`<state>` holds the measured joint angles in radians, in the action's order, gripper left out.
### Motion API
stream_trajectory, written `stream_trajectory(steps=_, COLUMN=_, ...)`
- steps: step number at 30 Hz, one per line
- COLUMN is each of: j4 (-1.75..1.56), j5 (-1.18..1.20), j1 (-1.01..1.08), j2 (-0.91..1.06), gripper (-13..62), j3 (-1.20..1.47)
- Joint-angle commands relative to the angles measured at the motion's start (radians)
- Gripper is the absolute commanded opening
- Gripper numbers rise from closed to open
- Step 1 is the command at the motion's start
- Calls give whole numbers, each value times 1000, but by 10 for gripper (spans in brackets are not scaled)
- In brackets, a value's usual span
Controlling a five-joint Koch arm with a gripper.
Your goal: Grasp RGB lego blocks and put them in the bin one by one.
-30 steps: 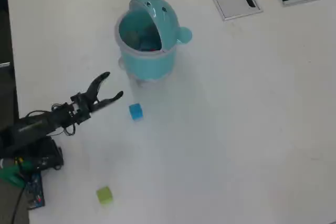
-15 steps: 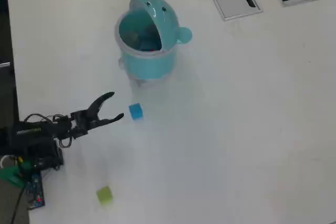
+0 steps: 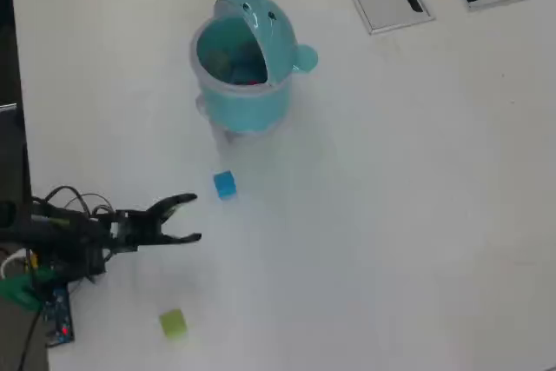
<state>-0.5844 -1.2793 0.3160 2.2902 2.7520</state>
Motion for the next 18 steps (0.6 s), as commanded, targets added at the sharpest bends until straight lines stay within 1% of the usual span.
stream_trajectory(steps=1, j4=-129, j5=-69, j1=44, j2=54, gripper=352, j3=-26)
stream_trajectory(steps=7, j4=-100, j5=-94, j1=97, j2=72, gripper=342, j3=18)
stream_trajectory(steps=11, j4=-95, j5=-202, j1=143, j2=72, gripper=337, j3=32)
stream_trajectory(steps=18, j4=25, j5=-204, j1=229, j2=72, gripper=330, j3=12)
